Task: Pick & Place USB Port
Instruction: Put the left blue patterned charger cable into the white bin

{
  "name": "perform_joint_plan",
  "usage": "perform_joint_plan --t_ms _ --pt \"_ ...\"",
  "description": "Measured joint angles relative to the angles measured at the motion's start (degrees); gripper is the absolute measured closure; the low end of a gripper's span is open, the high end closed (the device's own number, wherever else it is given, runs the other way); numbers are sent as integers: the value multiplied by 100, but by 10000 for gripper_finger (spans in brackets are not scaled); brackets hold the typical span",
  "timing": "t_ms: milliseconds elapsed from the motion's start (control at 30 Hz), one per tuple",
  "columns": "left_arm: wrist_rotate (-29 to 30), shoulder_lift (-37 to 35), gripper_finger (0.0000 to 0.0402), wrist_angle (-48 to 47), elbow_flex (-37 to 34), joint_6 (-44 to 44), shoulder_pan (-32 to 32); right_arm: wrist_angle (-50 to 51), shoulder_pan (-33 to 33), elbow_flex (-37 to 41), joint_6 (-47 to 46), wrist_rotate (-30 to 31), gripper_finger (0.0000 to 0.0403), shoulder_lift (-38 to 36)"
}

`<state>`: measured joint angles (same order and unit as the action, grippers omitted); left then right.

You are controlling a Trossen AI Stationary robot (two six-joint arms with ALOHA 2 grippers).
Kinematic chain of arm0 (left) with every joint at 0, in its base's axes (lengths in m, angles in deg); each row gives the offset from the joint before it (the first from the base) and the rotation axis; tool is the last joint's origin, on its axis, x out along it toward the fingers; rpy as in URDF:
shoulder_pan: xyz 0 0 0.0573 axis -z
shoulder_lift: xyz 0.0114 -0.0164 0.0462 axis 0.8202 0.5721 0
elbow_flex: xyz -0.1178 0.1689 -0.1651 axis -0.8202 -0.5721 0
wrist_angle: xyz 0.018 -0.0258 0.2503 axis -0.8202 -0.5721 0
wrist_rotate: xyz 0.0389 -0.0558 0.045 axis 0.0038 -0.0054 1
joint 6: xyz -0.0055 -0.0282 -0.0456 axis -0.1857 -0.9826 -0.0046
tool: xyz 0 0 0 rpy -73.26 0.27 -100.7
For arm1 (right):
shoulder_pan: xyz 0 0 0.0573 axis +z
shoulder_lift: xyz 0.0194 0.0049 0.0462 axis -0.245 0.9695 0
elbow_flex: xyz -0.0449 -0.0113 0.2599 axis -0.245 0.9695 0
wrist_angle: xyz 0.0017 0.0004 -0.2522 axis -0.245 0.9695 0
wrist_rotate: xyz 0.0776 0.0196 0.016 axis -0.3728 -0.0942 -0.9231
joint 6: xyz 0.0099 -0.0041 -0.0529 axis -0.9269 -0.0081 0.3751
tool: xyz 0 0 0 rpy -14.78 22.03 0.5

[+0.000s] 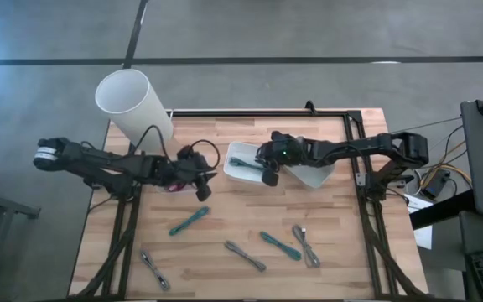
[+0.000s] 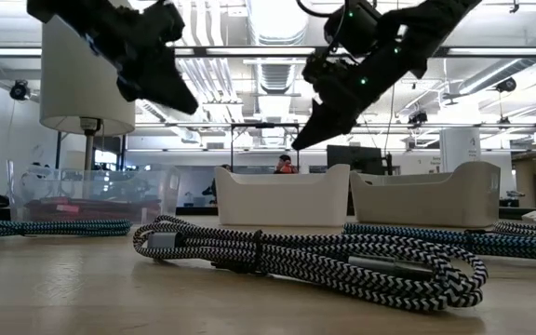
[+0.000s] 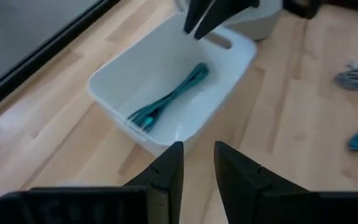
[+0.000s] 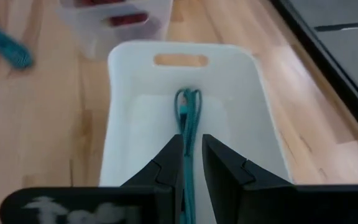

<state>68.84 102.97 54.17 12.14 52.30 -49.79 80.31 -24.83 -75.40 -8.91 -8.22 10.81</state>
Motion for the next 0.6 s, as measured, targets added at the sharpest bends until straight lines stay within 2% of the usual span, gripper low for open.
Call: perform_joint_plan --t_ms 133,400,600 --pt "-14 0 309 -134 146 -149 372 554 188 -150 96 3 349 -117" --pt "-14 0 310 -196 252 -844 1356 613 711 -135 -115 7 349 -222" --pt "-16 4 310 -1358 245 -1960 2005 601 1105 -132 -355 7 349 -227"
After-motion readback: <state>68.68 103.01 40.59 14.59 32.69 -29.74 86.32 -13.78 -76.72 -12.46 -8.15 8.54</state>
